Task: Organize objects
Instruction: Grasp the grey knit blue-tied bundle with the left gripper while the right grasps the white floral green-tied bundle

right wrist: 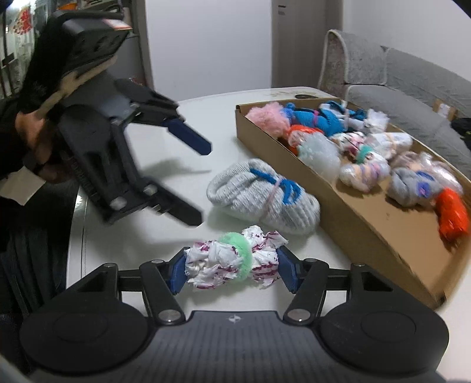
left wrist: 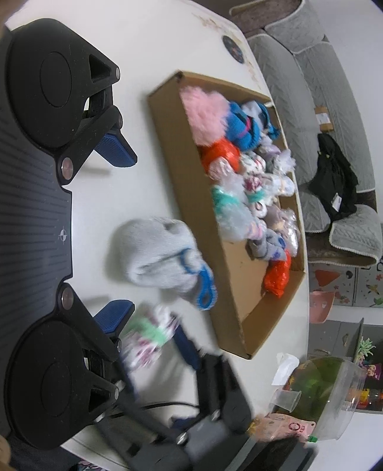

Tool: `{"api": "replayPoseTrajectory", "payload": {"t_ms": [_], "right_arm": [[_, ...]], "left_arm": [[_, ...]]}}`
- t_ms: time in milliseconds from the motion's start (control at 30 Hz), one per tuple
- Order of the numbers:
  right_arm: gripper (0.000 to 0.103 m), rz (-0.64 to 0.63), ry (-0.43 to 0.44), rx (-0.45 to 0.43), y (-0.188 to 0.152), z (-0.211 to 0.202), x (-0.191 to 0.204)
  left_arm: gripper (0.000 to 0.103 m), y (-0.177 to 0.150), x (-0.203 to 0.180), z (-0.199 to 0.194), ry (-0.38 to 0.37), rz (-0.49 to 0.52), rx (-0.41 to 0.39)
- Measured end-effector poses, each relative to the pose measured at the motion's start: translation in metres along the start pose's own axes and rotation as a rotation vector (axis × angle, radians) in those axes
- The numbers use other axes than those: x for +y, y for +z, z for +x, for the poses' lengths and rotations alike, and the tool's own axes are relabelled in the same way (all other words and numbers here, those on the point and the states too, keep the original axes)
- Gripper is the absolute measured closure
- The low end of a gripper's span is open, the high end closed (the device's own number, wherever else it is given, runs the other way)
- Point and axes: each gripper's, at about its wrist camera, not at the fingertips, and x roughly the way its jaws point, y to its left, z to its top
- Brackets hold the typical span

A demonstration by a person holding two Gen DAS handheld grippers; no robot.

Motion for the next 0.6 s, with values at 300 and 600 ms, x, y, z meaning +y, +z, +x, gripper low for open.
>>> {"api": "replayPoseTrajectory", "payload": {"t_ms": [300, 600], "right_arm": [[0.045, 0.128, -0.123, -0.02, -0.045, -0.047, 0.003], [0.045, 0.205, -0.183, -0.047, -0.061, -0.06, -0.002]], "left_arm": [[0.004, 0.019, -0.02, 0.032, -0.012, 0.068, -0.004], [0.015, 0.017, -0.018, 0.038, -0.046, 0.051, 0.013]]}}
